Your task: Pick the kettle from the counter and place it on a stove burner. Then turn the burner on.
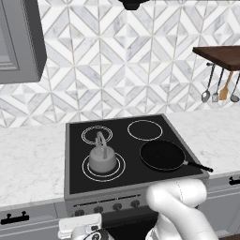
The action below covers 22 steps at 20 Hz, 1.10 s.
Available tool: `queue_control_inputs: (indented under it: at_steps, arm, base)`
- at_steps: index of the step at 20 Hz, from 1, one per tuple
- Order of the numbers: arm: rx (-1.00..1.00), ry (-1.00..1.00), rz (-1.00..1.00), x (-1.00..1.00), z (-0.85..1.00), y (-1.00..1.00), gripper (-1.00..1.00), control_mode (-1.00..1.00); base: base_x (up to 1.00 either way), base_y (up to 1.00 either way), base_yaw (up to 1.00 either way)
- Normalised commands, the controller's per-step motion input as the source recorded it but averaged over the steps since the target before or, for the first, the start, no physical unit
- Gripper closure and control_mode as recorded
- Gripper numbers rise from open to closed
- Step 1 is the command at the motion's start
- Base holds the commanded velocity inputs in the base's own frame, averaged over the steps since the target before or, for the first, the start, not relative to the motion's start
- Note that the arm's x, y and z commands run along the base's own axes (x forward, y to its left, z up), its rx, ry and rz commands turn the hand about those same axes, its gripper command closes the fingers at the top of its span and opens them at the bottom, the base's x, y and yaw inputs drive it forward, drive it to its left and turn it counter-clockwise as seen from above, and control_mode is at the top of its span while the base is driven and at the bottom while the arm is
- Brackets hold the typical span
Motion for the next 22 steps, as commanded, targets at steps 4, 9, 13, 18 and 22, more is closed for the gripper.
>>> queue_control_inputs:
  at_steps: [4, 9, 13, 18, 22]
  arm:
    - [0.0, 0.0, 0.0, 0.0, 0.0, 0.0, 1.0, -1.0]
    - [-0.15, 0.04, 0.0, 0.0, 0.0, 0.12, 1.0, -1.0]
    - [-0.29, 0.11, 0.0, 0.0, 0.0, 0.3, 1.0, -1.0]
    - [-0.34, 0.15, 0.0, 0.0, 0.0, 0.29, 1.0, -1.0]
    - [-0.37, 0.1, 0.01, 0.0, 0.0, 0.19, 1.0, -1.0]
  base:
    - [0.0, 0.0, 0.0]
    - [0.0, 0.0, 0.0]
    - [0.0, 0.0, 0.0]
    - [0.0, 0.0, 0.0]
    - [0.0, 0.0, 0.0]
